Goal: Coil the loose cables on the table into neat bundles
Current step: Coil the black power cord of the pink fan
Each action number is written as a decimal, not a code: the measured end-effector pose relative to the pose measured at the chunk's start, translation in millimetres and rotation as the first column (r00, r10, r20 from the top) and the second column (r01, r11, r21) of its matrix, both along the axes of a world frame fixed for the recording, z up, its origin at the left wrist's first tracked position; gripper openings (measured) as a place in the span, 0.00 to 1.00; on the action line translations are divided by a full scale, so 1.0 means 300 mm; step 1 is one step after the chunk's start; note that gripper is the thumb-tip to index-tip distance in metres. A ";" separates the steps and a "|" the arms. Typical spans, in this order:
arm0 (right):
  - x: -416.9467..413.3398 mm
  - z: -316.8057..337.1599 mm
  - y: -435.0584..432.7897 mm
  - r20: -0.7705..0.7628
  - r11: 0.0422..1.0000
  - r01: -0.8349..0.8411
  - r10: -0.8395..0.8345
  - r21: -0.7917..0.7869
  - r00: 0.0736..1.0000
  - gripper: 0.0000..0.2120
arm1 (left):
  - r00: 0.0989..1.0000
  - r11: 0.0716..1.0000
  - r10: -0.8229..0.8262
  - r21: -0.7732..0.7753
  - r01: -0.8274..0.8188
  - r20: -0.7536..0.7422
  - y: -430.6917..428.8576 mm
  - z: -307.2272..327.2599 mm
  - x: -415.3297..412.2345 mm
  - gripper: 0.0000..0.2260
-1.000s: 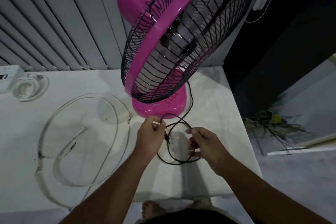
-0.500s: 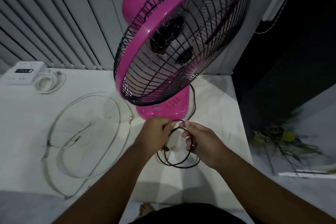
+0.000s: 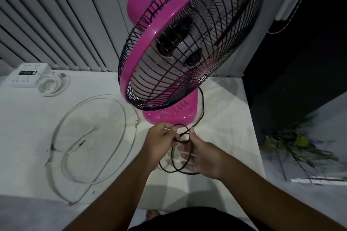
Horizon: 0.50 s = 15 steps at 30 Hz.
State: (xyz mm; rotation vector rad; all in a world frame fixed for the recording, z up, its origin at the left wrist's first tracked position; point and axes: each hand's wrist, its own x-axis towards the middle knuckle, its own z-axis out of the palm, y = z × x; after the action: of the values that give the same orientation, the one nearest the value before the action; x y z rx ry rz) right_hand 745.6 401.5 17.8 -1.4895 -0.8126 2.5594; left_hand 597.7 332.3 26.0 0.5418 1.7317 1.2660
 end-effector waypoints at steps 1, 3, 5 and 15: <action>-0.002 -0.003 0.002 -0.010 0.997 0.071 -0.070 0.019 0.997 0.21 | 0.999 1.000 0.003 -0.014 -0.002 0.045 -0.007 0.000 -0.002 0.06; -0.004 -0.008 0.002 -0.021 0.984 0.166 -0.165 0.059 0.986 0.13 | 0.991 0.998 -0.003 -0.063 0.011 0.131 -0.020 -0.005 -0.010 0.06; -0.004 -0.009 -0.003 -0.020 0.985 0.157 -0.156 0.077 0.988 0.12 | 0.985 0.990 -0.048 -0.125 0.070 0.167 -0.027 -0.007 -0.016 0.11; -0.008 -0.015 -0.033 -0.012 0.945 0.196 -0.200 0.263 0.980 0.16 | 0.964 0.984 -0.099 -0.119 0.131 0.247 -0.020 -0.029 -0.026 0.10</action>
State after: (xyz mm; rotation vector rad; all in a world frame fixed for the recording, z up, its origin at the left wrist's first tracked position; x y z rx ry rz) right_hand 743.3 391.7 13.2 -1.4288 -0.9113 2.2009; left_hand 589.8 326.3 17.4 0.3874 1.5461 1.0770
